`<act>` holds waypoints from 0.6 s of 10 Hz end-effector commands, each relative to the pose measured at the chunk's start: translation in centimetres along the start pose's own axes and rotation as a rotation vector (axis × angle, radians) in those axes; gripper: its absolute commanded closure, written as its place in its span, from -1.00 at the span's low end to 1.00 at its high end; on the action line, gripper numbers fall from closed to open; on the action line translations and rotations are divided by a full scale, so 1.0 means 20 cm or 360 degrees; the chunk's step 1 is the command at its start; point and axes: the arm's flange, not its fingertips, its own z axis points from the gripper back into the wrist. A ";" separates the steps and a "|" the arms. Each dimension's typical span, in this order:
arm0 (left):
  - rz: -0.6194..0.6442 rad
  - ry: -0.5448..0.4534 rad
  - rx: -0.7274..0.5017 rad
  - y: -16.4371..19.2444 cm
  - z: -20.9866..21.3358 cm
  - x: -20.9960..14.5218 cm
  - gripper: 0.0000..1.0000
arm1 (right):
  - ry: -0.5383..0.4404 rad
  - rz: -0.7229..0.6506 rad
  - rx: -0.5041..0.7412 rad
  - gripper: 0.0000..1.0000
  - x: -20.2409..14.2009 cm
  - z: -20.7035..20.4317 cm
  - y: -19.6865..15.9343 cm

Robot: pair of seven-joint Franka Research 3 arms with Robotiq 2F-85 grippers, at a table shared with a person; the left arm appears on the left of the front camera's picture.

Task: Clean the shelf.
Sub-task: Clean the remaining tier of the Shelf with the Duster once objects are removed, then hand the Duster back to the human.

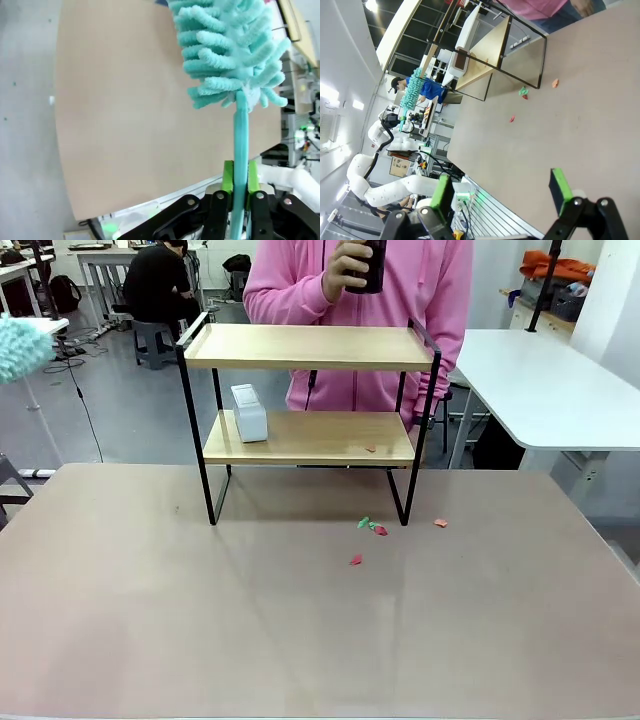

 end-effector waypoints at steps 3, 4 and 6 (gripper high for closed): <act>-0.0090 0.0016 -0.0036 -0.03 0.05 -0.01 0.75 | -0.0031 0.0044 0.0027 -1.00 0.02 0.00 0.00; -0.0090 0.0016 -0.0036 -0.03 0.05 -0.01 0.75 | -0.0031 0.0044 0.0027 -1.00 0.02 0.00 0.00; -0.0090 0.0016 -0.0036 -0.03 0.05 -0.01 0.75 | -0.0031 0.0044 0.0027 -1.00 0.02 0.00 0.00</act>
